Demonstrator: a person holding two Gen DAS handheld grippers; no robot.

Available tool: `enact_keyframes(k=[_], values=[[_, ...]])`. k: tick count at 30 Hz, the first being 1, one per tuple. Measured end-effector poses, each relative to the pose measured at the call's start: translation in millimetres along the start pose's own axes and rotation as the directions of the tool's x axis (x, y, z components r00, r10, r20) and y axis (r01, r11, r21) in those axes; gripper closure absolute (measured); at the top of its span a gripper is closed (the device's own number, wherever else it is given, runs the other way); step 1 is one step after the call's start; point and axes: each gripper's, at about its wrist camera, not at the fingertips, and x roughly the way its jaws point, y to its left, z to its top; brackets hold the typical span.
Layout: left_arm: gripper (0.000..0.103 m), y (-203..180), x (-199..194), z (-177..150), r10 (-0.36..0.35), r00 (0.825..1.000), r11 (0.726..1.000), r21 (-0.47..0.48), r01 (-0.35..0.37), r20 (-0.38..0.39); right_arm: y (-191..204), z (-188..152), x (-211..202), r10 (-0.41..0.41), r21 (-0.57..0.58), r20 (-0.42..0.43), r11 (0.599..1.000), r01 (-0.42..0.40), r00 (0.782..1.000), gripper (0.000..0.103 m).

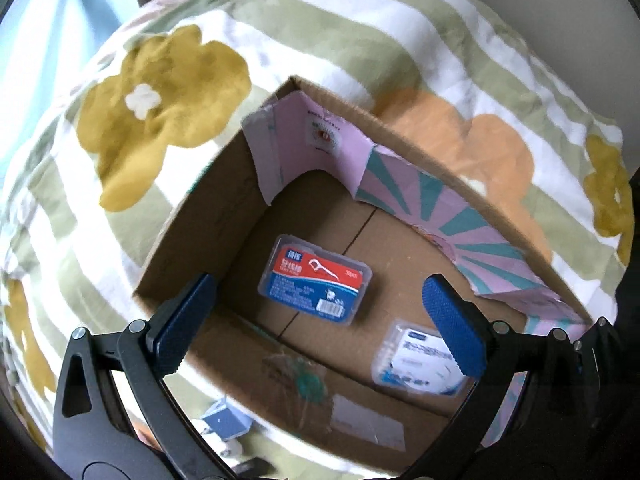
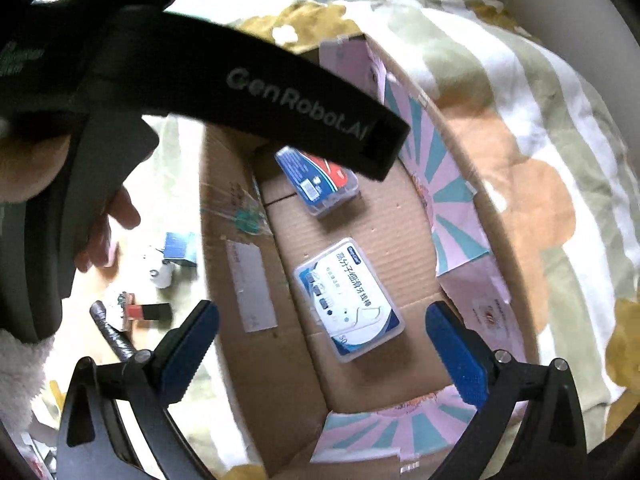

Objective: Organize objects
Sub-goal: 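Withdraw both tools from the cardboard box back over the items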

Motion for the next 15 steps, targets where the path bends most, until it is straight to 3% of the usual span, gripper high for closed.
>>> enact_keyframes(k=[8, 15], values=[[0.000, 5.2, -68.8, -20.5, 0.003, 0.998, 0.996, -0.089, 0.003, 0.067, 32.0, 0.4, -46.2, 0.002, -0.053, 0.035, 0.999, 0.000, 0.999, 0.001], [0.000, 18.8, -140.8, -58.3, 0.039, 0.990, 0.985, -0.170, -0.015, 0.136, 44.6, 0.2, -89.5, -0.007, -0.068, 0.082, 0.998, 0.013, 0.997, 0.001]])
